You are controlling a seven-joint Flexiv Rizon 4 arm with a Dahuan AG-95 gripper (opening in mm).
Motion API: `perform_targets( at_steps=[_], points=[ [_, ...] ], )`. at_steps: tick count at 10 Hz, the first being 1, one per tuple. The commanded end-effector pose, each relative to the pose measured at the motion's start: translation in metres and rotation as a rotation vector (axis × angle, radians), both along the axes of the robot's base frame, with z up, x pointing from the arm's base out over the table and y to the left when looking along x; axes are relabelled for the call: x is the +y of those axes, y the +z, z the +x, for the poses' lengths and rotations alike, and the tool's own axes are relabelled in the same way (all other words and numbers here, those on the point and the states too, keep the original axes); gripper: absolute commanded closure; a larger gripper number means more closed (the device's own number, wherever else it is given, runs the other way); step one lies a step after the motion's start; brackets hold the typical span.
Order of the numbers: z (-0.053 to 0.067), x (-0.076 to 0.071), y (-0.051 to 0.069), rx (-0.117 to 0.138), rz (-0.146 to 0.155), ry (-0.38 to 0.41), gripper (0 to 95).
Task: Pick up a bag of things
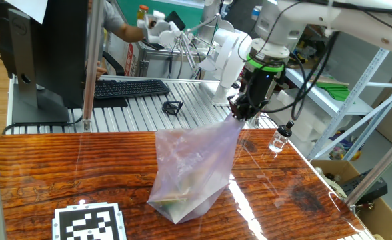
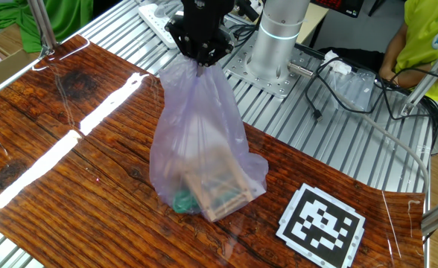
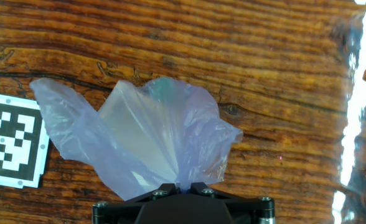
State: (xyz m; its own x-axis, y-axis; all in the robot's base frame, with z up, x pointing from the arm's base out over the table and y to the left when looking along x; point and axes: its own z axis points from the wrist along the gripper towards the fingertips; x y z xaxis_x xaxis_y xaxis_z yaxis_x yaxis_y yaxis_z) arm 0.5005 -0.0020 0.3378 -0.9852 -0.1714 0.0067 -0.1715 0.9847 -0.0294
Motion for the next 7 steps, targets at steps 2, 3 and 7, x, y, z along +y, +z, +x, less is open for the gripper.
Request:
perform_targets(
  at_steps=[2,3,7],
  points=[
    [-0.0011,-0.0007,-0.0002,-0.042,0.007,0.025,95.0],
    [-0.0011,-0.0007,-0.0002,-0.052,0.013,0.025,95.0],
    [-0.0011,-0.0007,-0.0002,-0.053,0.024,0.023,95.0]
  ],
)
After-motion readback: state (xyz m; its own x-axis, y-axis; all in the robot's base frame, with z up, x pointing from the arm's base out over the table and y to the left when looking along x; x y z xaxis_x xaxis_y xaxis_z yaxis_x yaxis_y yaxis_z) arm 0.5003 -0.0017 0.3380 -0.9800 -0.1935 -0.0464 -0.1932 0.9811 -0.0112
